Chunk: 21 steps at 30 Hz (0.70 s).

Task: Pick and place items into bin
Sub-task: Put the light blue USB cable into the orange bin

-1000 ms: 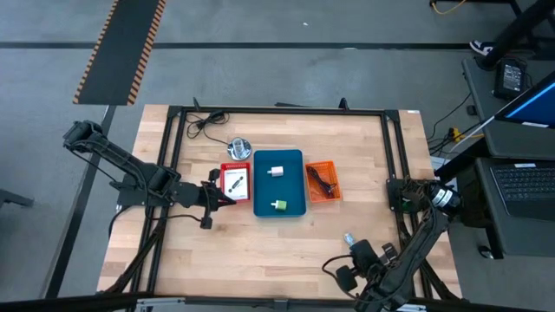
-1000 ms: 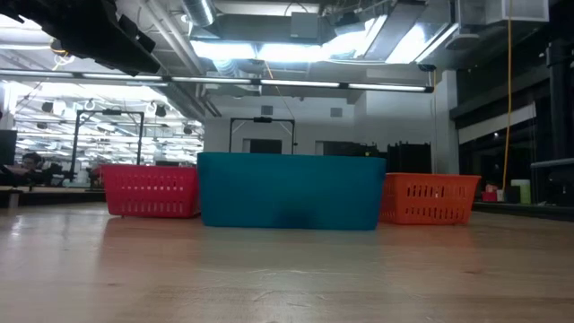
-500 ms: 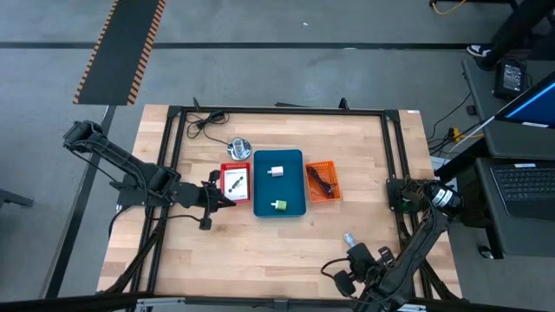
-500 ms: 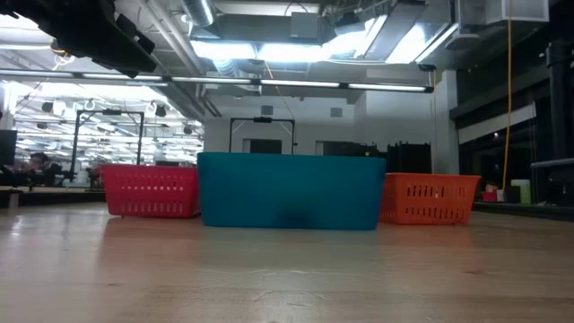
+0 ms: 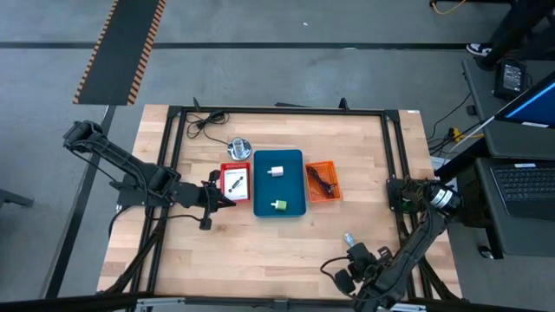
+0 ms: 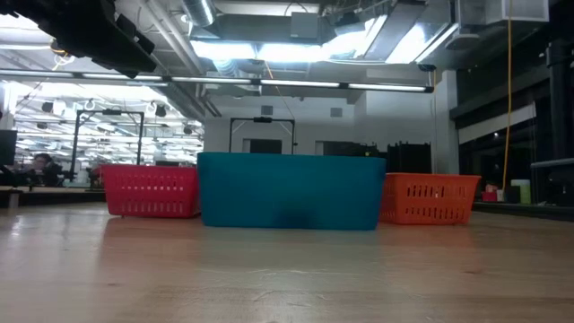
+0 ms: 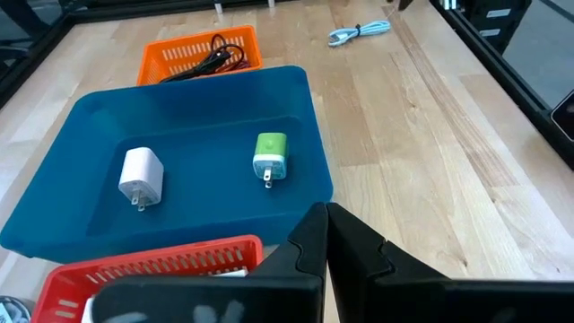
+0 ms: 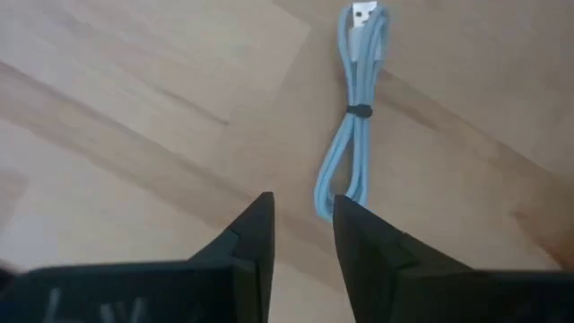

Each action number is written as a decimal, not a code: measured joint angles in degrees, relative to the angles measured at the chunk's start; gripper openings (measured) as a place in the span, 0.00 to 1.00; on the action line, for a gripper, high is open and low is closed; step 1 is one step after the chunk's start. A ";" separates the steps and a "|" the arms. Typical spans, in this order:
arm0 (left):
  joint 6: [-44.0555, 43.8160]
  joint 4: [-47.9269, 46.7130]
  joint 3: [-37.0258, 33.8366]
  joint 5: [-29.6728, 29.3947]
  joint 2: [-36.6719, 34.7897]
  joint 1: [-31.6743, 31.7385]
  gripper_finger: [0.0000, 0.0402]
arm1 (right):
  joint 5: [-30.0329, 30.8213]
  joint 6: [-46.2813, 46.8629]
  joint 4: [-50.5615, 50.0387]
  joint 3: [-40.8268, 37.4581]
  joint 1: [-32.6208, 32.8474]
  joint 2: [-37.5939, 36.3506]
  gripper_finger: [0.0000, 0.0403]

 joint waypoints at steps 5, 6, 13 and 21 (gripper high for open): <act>-0.45 0.00 0.00 -0.01 0.00 0.00 0.01 | 0.01 -0.02 0.39 -3.07 0.00 0.00 0.24; -0.45 0.00 0.00 -0.02 0.00 0.00 0.01 | 0.03 -0.02 0.30 -3.58 0.00 0.00 0.24; -0.45 0.00 0.00 -0.02 0.00 0.00 0.01 | 0.09 -0.02 2.41 -6.84 -0.19 0.00 0.23; -0.50 0.44 0.00 -0.02 0.00 0.02 0.01 | 0.12 -6.08 7.73 -10.43 -3.04 -0.02 0.23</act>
